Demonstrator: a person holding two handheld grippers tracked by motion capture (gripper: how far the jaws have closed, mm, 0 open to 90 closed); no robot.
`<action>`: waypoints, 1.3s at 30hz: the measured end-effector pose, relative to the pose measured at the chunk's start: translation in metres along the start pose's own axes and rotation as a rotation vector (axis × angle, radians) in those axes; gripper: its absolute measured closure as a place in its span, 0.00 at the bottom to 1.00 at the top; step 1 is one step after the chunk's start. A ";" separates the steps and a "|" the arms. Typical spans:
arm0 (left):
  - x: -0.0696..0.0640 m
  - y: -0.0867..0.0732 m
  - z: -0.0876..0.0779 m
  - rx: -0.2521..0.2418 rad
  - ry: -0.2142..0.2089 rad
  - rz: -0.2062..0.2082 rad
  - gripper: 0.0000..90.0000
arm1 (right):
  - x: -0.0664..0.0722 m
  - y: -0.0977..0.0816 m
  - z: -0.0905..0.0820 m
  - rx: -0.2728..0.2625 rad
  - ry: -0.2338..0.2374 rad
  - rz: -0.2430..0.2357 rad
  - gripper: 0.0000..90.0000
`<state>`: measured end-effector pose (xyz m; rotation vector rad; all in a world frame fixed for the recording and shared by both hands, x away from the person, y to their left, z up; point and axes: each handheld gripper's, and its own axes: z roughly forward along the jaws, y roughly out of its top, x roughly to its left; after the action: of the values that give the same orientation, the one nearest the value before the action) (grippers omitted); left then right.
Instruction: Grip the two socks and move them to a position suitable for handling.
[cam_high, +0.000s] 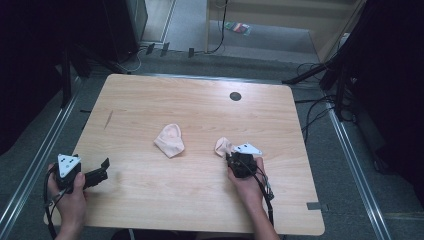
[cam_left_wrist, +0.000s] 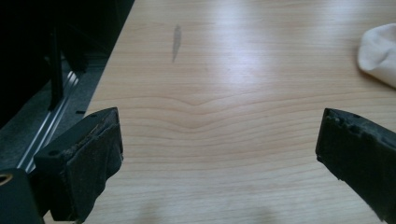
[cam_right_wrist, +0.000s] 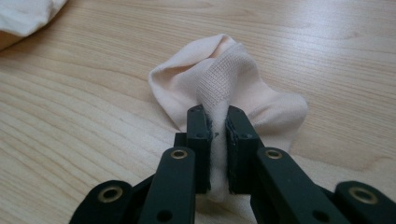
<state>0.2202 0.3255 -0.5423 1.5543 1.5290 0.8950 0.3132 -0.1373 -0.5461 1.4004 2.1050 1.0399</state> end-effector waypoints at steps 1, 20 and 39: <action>-0.003 0.001 -0.001 -0.005 -0.011 -0.006 0.01 | 0.000 0.000 -0.001 -0.001 -0.007 0.006 0.93; -0.093 0.013 -0.028 -0.032 -0.325 0.101 0.01 | 0.059 0.003 -0.066 -0.144 0.196 -0.131 0.93; -0.117 0.000 -0.027 0.014 -0.441 0.134 0.08 | 0.123 -0.035 -0.028 -0.046 0.399 -0.351 0.72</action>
<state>0.1925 0.2098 -0.5261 1.7415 1.1294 0.5615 0.2217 -0.0439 -0.5468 0.8031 2.4678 1.2849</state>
